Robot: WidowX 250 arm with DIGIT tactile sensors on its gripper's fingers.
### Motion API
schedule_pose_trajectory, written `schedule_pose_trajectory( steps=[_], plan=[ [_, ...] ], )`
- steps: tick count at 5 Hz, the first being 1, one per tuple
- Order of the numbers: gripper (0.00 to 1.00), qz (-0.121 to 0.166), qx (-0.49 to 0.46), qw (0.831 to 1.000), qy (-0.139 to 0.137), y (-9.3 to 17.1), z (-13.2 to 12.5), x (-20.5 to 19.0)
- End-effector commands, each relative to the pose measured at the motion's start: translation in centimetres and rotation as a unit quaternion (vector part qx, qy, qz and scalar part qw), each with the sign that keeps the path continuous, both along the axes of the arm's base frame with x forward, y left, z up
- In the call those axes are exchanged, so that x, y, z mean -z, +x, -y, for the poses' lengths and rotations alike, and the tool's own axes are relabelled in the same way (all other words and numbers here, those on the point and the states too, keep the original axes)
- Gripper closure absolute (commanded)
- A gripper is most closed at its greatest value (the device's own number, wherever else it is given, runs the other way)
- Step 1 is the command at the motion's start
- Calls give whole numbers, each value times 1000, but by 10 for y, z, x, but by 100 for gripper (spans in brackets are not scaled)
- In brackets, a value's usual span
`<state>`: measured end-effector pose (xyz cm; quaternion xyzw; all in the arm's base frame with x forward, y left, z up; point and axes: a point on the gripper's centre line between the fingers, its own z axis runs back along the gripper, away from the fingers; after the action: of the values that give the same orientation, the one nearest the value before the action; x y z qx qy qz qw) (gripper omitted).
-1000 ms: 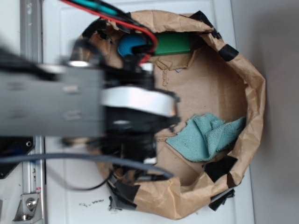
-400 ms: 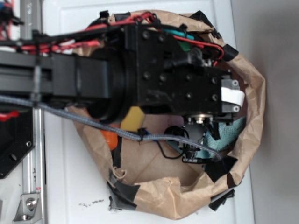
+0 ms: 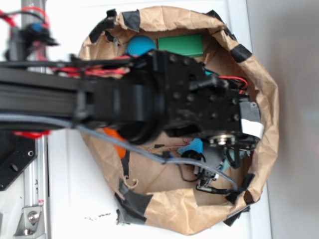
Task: Grab the blue cloth.
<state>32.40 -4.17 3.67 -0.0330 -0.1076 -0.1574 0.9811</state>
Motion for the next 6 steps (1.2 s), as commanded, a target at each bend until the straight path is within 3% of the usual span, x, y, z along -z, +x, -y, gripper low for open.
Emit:
schedule_pose_trajectory(
  steps=[1, 2, 3, 6],
  plan=[
    [0, 42, 36, 998, 13, 35, 23, 6],
    [100, 42, 19, 999, 10, 33, 24, 7],
    [100, 68, 9, 998, 4, 20, 18, -14],
    [100, 83, -19, 996, 7, 2, 7, -26]
  ],
)
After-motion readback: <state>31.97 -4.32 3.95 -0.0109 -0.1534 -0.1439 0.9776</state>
